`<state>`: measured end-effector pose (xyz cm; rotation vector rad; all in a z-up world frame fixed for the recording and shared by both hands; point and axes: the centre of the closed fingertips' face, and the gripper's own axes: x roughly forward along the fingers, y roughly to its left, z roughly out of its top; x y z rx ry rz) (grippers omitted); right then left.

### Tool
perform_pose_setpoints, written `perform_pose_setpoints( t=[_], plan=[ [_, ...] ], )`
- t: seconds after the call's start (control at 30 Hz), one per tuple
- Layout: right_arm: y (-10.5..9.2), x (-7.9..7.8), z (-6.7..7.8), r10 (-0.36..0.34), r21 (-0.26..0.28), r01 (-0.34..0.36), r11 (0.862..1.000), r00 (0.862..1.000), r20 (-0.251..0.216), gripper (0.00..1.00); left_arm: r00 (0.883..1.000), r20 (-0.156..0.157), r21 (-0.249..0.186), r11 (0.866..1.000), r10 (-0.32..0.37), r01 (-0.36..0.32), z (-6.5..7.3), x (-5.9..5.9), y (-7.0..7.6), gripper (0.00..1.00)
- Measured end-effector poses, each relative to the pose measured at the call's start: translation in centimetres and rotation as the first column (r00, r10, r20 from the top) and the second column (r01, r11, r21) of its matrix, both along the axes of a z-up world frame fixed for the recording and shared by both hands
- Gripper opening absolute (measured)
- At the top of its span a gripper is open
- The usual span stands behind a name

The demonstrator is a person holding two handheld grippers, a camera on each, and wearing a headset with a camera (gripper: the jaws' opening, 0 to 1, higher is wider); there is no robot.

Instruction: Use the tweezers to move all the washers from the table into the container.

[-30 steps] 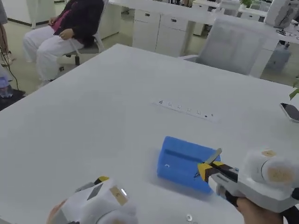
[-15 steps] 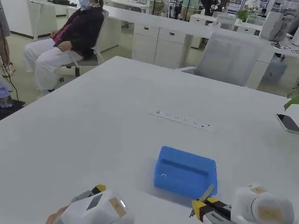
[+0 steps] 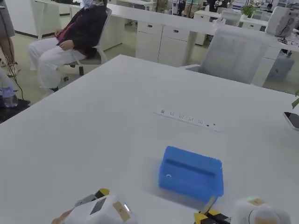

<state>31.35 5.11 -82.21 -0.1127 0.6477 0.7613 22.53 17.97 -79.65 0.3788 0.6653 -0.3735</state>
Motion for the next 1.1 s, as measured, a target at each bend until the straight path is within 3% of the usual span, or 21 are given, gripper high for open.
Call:
perform_pose_setpoints(
  t=[0.47,0.83,0.93,1.1],
  plan=[
    [-0.3,-1.1,0.3,-0.024,0.014,0.024,1.0,0.999,0.023,0.03,1.0,-0.009,0.005,1.0,0.008,-0.008,-0.2,0.0,0.1,0.9],
    [0.2,-0.9,0.3,0.025,-0.056,-0.023,0.998,0.999,0.037,0.03,1.0,-0.009,0.006,1.0,0.003,-0.003,-0.2,0.0,0.0,0.9],
    [0.3,-0.8,1.1,0.004,-0.004,-0.004,1.0,1.0,0.018,0.03,1.0,-0.009,0.004,1.0,0.005,-0.005,-0.2,0.0,0.1,0.9],
    [0.4,-0.1,2.5,0.006,0.017,-0.006,1.0,1.0,0.028,0.02,1.0,-0.002,-0.003,1.0,0.009,-0.009,0.0,0.1,0.1,0.9]
  ],
)
